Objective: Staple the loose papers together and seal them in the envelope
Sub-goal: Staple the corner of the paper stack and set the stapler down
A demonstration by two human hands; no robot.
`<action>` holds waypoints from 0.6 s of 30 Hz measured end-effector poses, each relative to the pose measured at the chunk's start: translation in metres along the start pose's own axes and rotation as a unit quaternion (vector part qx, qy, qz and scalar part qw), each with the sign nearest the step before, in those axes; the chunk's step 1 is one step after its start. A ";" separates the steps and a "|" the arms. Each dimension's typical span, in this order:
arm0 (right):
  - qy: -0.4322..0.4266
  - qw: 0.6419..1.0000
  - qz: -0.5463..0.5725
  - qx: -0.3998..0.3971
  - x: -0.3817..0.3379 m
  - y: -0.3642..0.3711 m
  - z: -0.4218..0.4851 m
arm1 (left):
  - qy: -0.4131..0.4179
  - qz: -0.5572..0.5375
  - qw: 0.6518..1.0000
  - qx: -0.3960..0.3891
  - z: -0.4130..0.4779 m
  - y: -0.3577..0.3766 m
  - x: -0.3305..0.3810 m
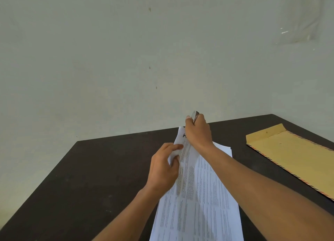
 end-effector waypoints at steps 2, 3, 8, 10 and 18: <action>-0.018 1.000 0.005 0.011 0.001 0.003 -0.003 | 0.000 0.001 1.000 0.000 0.000 0.002 -0.001; -0.025 0.999 0.010 0.020 0.001 0.003 -0.004 | 0.001 0.001 1.000 0.001 0.000 0.002 -0.002; -0.036 0.997 0.034 0.055 0.004 0.002 -0.009 | 0.003 0.003 1.000 0.004 -0.003 0.005 -0.006; -0.036 0.997 0.036 0.056 0.004 0.004 -0.010 | 0.000 -0.001 1.000 0.003 -0.005 0.006 -0.007; -0.089 0.994 0.019 0.055 -0.002 0.012 -0.016 | 0.018 0.002 1.000 0.005 -0.008 0.003 -0.005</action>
Point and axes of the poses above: each hand's wrist, its own z-axis towards the middle knuckle, its own y-axis out of the palm, x = y × z, the point moved 8 cm from there along z, towards the middle knuckle, and after that the axes turned 5 degrees about z, right-handed, at the moved point
